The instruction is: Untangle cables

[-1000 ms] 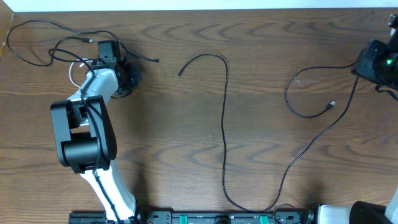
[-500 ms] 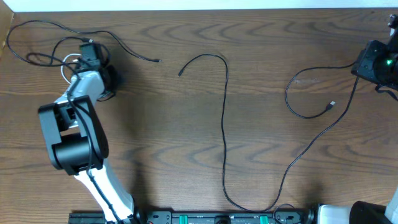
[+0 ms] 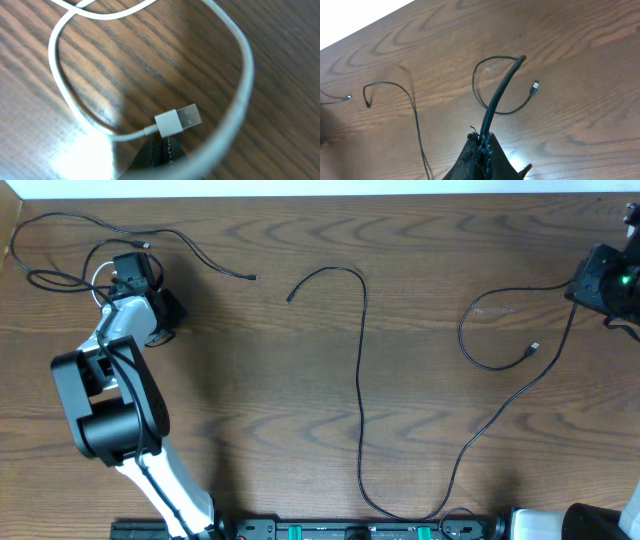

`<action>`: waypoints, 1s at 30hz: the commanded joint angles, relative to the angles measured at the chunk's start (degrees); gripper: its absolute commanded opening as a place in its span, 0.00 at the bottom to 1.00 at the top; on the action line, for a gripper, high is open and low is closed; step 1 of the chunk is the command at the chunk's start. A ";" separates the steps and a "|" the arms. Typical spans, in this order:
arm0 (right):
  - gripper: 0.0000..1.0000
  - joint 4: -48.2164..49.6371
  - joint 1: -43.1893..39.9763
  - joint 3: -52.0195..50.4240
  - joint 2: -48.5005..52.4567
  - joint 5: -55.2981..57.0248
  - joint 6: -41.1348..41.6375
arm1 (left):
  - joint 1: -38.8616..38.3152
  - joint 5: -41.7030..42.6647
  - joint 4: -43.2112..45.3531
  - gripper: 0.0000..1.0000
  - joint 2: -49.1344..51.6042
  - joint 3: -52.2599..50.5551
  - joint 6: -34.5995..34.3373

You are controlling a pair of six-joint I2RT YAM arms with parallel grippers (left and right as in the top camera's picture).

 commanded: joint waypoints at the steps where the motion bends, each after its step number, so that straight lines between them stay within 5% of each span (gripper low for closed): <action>1: 0.01 0.13 -0.09 -0.04 0.09 -0.66 -0.85 | -0.09 3.37 -1.14 0.09 -7.58 -0.20 0.74; 3: 0.01 0.13 -0.09 -0.04 0.09 -0.90 -0.66 | -0.09 7.67 -1.27 0.16 -10.56 -0.20 0.72; 7: 0.01 0.11 -0.09 -0.04 0.09 -2.12 -0.68 | -0.11 21.55 -1.40 0.51 -17.62 -0.20 0.74; 13: 0.01 0.13 -0.09 -0.04 0.09 -2.16 -0.68 | -2.01 38.75 -3.43 0.79 -24.37 -0.20 0.70; 22: 0.01 0.55 -0.09 -0.04 0.09 -2.08 -0.68 | -16.65 34.45 -31.87 0.87 -23.78 -0.22 1.03; 30: 0.01 0.55 -0.09 -0.04 0.09 -2.12 -0.66 | -32.00 26.75 -40.28 0.87 -23.71 -1.66 -0.02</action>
